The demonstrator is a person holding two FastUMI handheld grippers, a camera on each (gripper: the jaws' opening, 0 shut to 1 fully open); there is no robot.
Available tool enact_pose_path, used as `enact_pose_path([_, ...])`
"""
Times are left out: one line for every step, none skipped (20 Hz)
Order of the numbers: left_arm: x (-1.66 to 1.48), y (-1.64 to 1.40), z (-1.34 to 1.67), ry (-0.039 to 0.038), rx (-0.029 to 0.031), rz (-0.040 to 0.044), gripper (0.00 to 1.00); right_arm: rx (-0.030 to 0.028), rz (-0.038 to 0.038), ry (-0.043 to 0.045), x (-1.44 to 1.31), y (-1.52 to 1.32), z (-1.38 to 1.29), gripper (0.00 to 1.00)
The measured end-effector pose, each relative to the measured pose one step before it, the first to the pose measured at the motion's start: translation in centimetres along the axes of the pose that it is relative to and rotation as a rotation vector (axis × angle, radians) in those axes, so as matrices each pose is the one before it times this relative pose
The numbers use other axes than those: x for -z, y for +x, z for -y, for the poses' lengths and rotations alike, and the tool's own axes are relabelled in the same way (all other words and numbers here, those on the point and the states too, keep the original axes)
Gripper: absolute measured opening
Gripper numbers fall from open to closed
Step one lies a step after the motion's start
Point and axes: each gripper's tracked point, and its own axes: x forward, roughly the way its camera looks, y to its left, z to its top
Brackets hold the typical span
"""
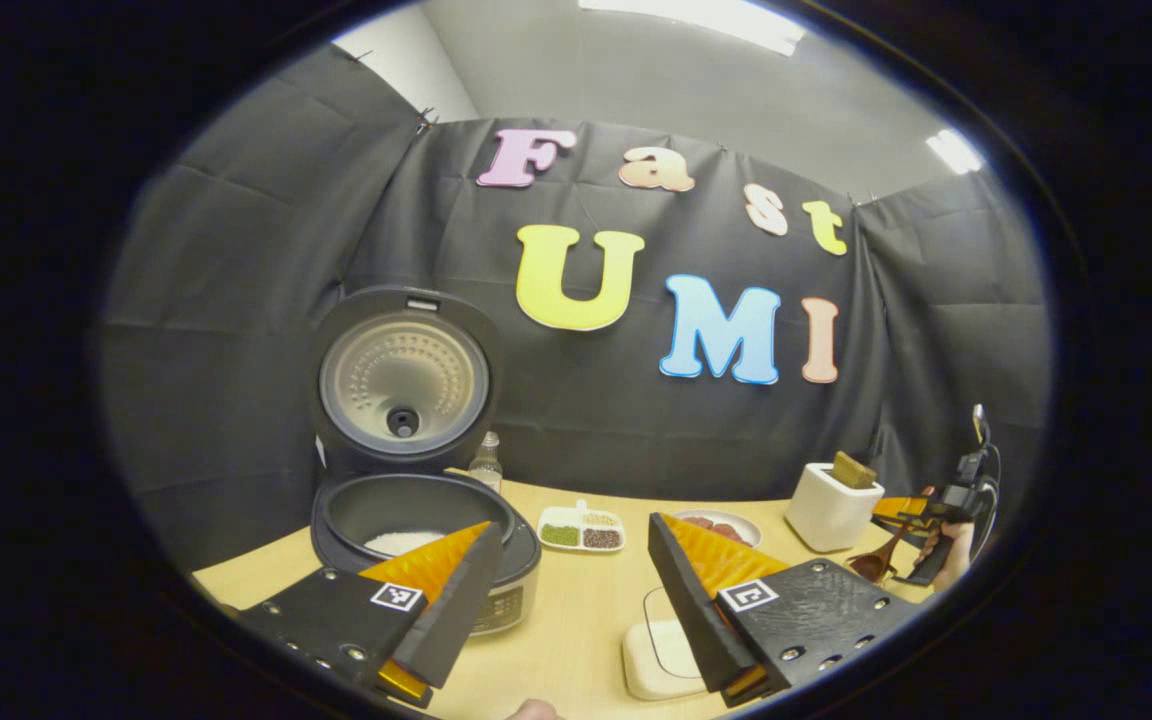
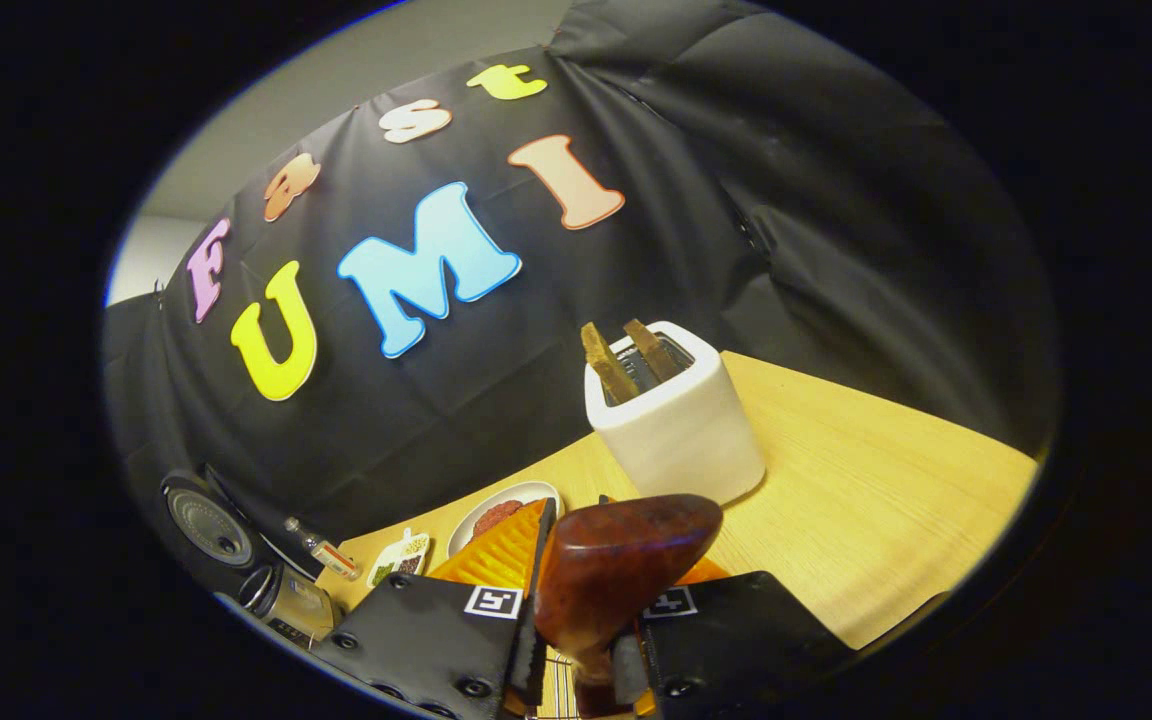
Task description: Close the left gripper, press the button to open the rice cooker; take a wooden spoon from the chopstick holder with the right hand, scoop a spoonful of rice and pour it into the rice cooker, then put the wooden spoon back into the chopstick holder.
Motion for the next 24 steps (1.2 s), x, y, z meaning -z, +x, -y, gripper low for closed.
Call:
enact_pose_path([0.240,0.089,0.019,-0.00852,-0.00131,-0.00543,0.92,0.00624,-0.00575,0.01707,0.346,0.046,0.223,0.25])
enact_pose_path([0.059,0.124,0.143,-0.00370,-0.00057,-0.00321,0.92,0.00316,-0.00977,0.00505,0.446,0.127,0.090,0.25])
enact_pose_path([-0.006,-0.043,0.069,0.00218,-0.00216,-0.00003,0.92,0.00329,-0.01097,-0.00498,0.526,0.116,0.039,0.25])
enact_pose_path([-0.086,-0.182,-0.066,0.00580,-0.00393,0.00326,0.89,0.00412,-0.01306,-0.01167,0.501,0.033,0.004,0.25])
enact_pose_path([-0.155,-0.127,-0.007,0.00899,-0.00210,0.00451,0.89,-0.00318,-0.00970,-0.01212,0.404,-0.034,-0.093,0.25])
enact_pose_path([-0.200,-0.098,0.134,0.00989,-0.00153,0.00493,0.89,-0.01224,0.00124,0.00080,0.026,-0.139,-0.540,0.25])
enact_pose_path([-0.218,-0.075,0.104,0.00741,-0.00127,0.00442,0.92,0.00361,0.00176,0.00695,-0.177,0.134,-0.069,0.25])
enact_pose_path([-0.179,-0.030,0.067,0.00626,-0.00397,0.00461,0.89,-0.00777,0.00743,0.00242,-0.326,-0.509,-0.271,0.22])
enact_pose_path([-0.348,-0.200,-0.183,0.00409,-0.00596,0.00791,0.91,-0.00506,0.01335,-0.00849,-0.266,-0.490,-0.211,0.27])
enact_pose_path([-0.513,-0.084,-0.380,0.00317,-0.01387,0.01283,0.89,0.00198,0.01963,-0.02642,-0.345,-0.427,-0.052,0.34])
enact_pose_path([-0.389,0.024,-0.453,0.00120,-0.01700,0.01383,0.88,0.01065,0.02508,-0.04079,-0.378,-0.508,0.131,0.45])
enact_pose_path([-0.203,-0.085,-0.406,-0.00295,-0.01862,0.01415,0.88,0.01566,0.02210,-0.04584,-0.254,-0.507,0.282,0.62])
enact_pose_path([-0.293,0.047,-0.249,-0.00531,-0.01060,0.00632,0.88,0.02022,0.01439,-0.04421,-0.184,-0.445,0.369,0.80])
enact_pose_path([-0.188,0.007,-0.257,-0.00440,-0.00984,0.00544,0.91,0.02045,0.01229,-0.04085,-0.302,-0.535,0.312,0.97])
enact_pose_path([-0.464,0.042,-0.632,0.00100,-0.01513,0.00761,0.88,0.02532,0.01919,-0.03853,-0.312,-0.620,0.488,0.99])
enact_pose_path([-0.527,0.380,-0.894,0.00850,-0.01573,0.01416,0.92,0.02136,0.02382,-0.03237,-0.596,-0.619,0.355,0.98])
enact_pose_path([-1.023,0.374,-0.871,0.01497,-0.01846,0.02754,0.92,0.02101,0.02655,-0.02553,-0.667,-0.652,0.414,0.98])
enact_pose_path([-1.043,0.559,-1.266,0.02015,-0.03580,0.03025,0.91,0.02227,0.02468,-0.01928,-0.681,-0.692,0.565,0.98])
enact_pose_path([-0.846,0.526,-1.347,0.02021,-0.04004,0.02375,0.88,0.02366,0.02578,-0.00897,-0.830,-0.531,0.632,0.98])
enact_pose_path([-0.771,0.377,-0.903,0.01098,-0.02170,0.02219,0.91,0.01512,0.03083,-0.00551,-1.016,-0.751,0.468,0.98])
enact_pose_path([-0.576,0.511,-0.751,0.00421,-0.00918,0.00564,0.91,0.01337,0.02765,-0.00662,-1.001,-0.558,0.574,0.98])
enact_pose_path([-0.488,0.489,-0.328,0.00083,0.00285,0.00995,0.88,0.01785,0.02140,-0.00769,-0.664,-0.457,0.636,0.98])
enact_pose_path([-0.992,0.712,-0.526,0.00252,-0.00411,0.01747,0.88,0.01325,0.01583,-0.00349,-0.694,-0.407,0.587,0.98])
enact_pose_path([-1.267,1.046,-0.892,0.00850,-0.01236,0.02106,0.88,0.00102,0.00989,0.00419,-0.557,-0.534,0.205,0.98])
